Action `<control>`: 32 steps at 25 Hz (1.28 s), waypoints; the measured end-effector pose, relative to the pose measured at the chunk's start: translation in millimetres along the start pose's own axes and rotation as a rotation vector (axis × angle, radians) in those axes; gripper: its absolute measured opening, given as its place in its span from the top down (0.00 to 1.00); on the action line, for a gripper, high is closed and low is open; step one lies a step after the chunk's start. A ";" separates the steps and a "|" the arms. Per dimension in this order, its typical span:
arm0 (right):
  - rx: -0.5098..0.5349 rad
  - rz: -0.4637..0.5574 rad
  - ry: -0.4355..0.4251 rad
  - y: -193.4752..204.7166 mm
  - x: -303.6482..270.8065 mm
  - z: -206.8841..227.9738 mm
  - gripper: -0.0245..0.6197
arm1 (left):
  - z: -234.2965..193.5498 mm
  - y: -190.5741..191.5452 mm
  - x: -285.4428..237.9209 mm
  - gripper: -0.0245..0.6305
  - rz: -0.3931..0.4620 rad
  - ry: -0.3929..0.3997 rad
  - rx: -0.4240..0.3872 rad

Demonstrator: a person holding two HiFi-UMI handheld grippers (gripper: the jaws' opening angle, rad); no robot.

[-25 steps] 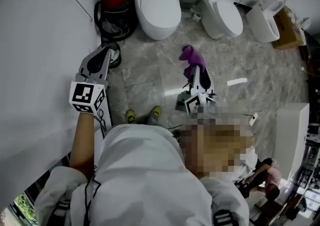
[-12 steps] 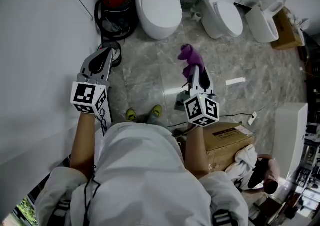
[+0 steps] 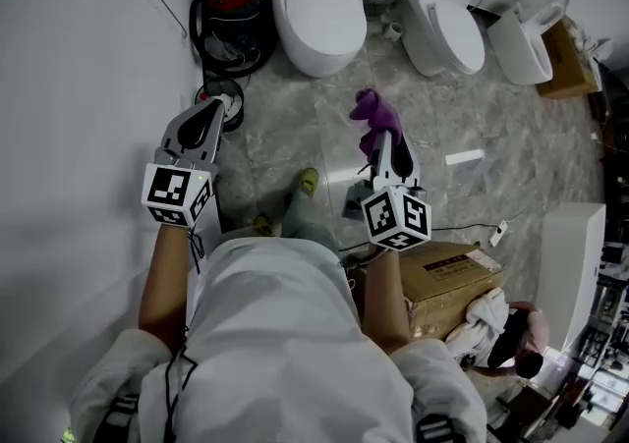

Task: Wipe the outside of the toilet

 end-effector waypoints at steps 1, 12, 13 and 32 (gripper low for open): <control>0.000 -0.001 -0.003 1.3 -6.7 1.8 0.88 | -2.0 1.4 -4.9 0.94 -0.003 -0.002 -0.001; -0.035 -0.051 -0.037 16.7 -133.9 48.3 0.88 | -32.0 17.2 -114.2 0.94 -0.077 -0.041 -0.007; -0.039 -0.061 -0.040 16.7 -150.0 56.1 0.88 | -34.3 17.5 -130.5 0.94 -0.086 -0.043 -0.006; -0.083 -0.185 -0.040 52.2 -362.0 180.1 0.88 | -49.1 59.9 -364.3 0.94 -0.259 0.015 0.003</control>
Point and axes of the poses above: the fingertips, and each gripper's own axes: x backward along the fingers, z to its right, y out of its underside, the point moved 7 cm from there along x, backward along the fingers, and after that the axes turned 4 degrees about z, right-handed, at the moved point
